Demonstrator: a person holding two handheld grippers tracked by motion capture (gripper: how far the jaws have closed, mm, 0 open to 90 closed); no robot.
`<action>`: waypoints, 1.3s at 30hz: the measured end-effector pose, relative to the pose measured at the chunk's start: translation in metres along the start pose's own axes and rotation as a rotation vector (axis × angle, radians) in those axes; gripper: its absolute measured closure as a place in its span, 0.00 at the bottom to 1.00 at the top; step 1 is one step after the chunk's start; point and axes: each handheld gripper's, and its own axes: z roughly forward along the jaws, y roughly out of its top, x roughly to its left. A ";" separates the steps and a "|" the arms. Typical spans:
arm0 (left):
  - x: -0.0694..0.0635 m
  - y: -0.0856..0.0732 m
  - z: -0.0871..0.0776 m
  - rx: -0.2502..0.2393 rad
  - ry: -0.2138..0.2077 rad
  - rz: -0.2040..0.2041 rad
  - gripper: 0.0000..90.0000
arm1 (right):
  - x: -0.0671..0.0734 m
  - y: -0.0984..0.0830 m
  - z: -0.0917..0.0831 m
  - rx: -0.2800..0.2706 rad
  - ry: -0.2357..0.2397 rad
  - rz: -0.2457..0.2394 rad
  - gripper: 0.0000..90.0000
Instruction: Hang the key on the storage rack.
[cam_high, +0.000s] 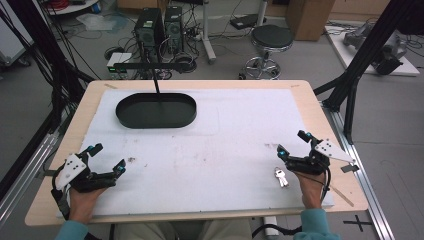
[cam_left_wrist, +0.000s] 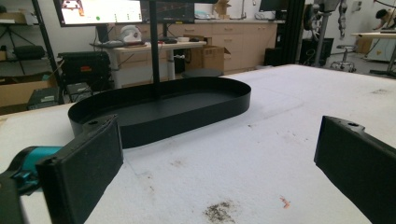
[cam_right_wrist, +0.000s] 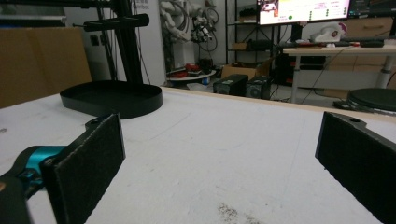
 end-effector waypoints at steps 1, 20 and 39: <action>0.000 0.000 0.000 -0.004 0.000 -0.006 0.02 | -0.001 0.004 -0.001 0.024 0.011 -0.009 0.01; 0.001 0.000 0.000 -0.005 0.003 -0.015 0.02 | -0.008 0.089 0.004 0.390 0.291 -0.238 0.01; 0.001 0.000 0.000 -0.007 0.001 -0.014 0.02 | -0.010 0.068 0.014 0.647 0.388 -0.272 0.06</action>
